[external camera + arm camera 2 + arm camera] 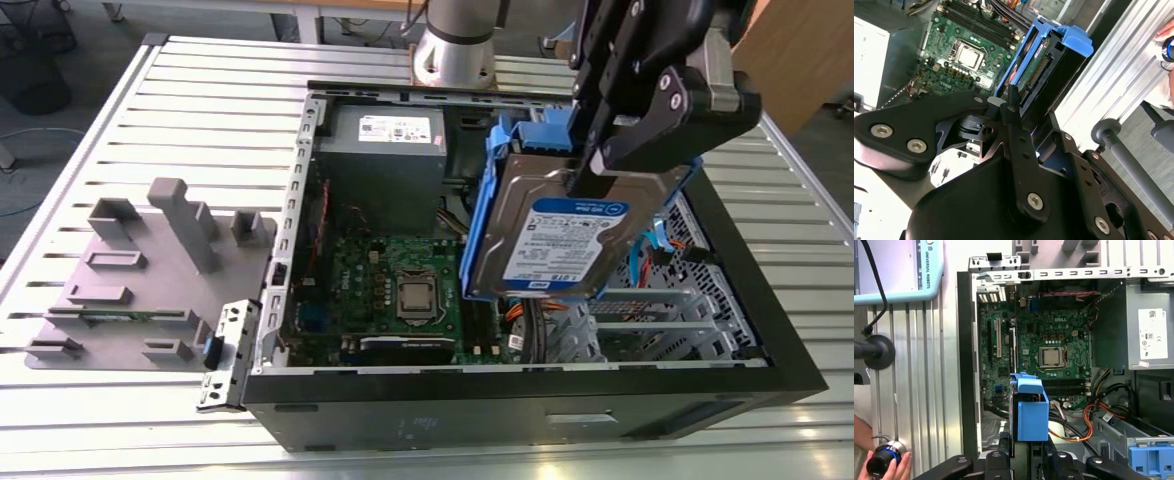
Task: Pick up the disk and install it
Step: 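Insert the disk into the insertion slot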
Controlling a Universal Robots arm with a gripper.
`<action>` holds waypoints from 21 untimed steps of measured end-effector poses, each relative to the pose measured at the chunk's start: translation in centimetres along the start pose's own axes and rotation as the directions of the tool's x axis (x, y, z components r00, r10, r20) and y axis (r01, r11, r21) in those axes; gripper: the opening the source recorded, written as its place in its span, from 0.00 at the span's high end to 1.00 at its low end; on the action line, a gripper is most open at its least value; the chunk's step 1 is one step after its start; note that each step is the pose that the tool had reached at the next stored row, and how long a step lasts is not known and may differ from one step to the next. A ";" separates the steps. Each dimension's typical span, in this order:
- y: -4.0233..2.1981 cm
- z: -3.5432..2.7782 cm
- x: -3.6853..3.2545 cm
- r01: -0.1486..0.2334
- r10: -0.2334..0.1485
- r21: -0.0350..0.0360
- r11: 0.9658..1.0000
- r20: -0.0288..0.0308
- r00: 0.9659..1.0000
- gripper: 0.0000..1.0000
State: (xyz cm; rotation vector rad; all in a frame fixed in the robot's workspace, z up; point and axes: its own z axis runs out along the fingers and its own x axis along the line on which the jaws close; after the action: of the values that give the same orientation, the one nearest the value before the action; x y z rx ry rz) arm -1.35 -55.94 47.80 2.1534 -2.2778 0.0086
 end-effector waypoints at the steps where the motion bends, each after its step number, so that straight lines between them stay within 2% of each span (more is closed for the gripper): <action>1: 0.00 0.00 0.04 0.000 0.000 0.000 1.000 -0.003 1.000 0.65; 10: -0.19 0.00 0.04 0.000 0.000 0.000 1.000 -0.004 1.000 0.65; 16: -1.46 0.01 -0.03 0.000 0.000 0.000 1.000 -0.004 1.000 0.65; 21: -2.88 0.05 -0.17 0.000 0.000 0.000 1.000 -0.004 1.000 0.65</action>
State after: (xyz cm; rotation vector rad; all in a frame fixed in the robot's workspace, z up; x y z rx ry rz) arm 1.53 -55.94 47.74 2.1516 -2.2758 0.0129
